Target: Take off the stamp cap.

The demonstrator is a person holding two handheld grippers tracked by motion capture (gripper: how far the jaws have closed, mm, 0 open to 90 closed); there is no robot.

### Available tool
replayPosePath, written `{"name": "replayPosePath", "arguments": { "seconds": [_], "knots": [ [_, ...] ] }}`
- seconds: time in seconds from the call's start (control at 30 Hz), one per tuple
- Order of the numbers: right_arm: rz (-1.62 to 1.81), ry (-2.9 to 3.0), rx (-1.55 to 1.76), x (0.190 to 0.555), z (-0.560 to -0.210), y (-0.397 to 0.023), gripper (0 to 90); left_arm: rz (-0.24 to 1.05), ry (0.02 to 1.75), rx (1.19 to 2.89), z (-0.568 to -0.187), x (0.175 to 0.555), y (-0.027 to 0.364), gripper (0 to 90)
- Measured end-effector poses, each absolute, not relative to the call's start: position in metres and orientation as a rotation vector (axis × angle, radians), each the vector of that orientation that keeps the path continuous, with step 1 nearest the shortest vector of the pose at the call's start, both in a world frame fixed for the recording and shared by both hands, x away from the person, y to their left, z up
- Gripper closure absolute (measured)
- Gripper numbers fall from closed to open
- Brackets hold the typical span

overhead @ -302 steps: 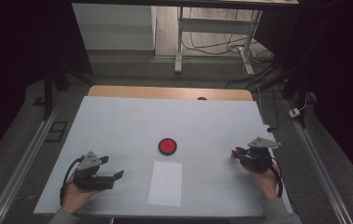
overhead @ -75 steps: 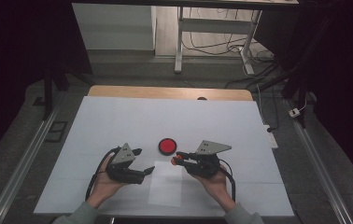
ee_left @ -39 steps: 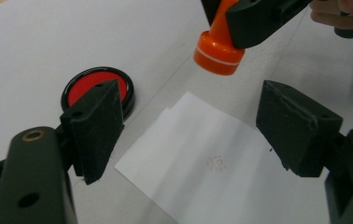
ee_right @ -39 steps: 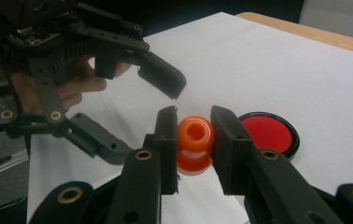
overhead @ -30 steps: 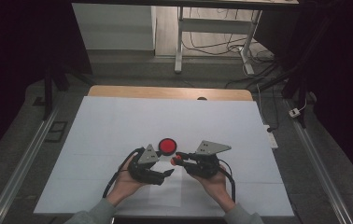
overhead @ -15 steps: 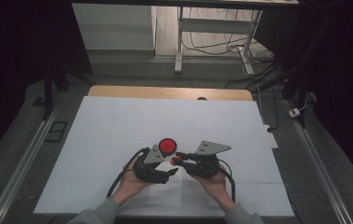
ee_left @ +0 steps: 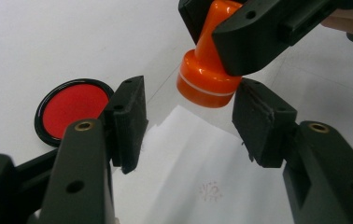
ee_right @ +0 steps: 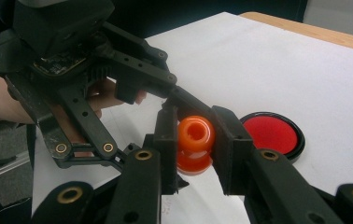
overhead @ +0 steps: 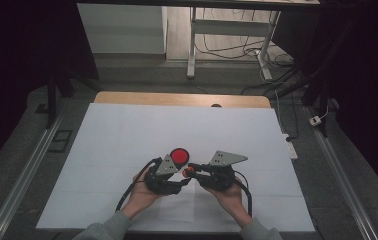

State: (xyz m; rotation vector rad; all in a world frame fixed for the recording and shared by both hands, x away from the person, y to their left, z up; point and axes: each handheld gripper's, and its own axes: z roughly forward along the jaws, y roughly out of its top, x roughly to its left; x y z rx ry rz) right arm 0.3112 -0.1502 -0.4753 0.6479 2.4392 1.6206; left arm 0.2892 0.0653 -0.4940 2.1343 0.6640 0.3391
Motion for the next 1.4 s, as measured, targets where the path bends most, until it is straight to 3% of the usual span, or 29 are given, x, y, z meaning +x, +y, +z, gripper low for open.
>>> {"name": "replayPosePath", "arguments": {
  "seconds": [1.4],
  "knots": [
    [1.627, 2.458, 0.685, 0.3135, -0.4783, -0.1504, 72.0, 0.426, 0.583, 2.191, -0.4955, 0.2844, 0.0578, 63.3]
  ]
}}
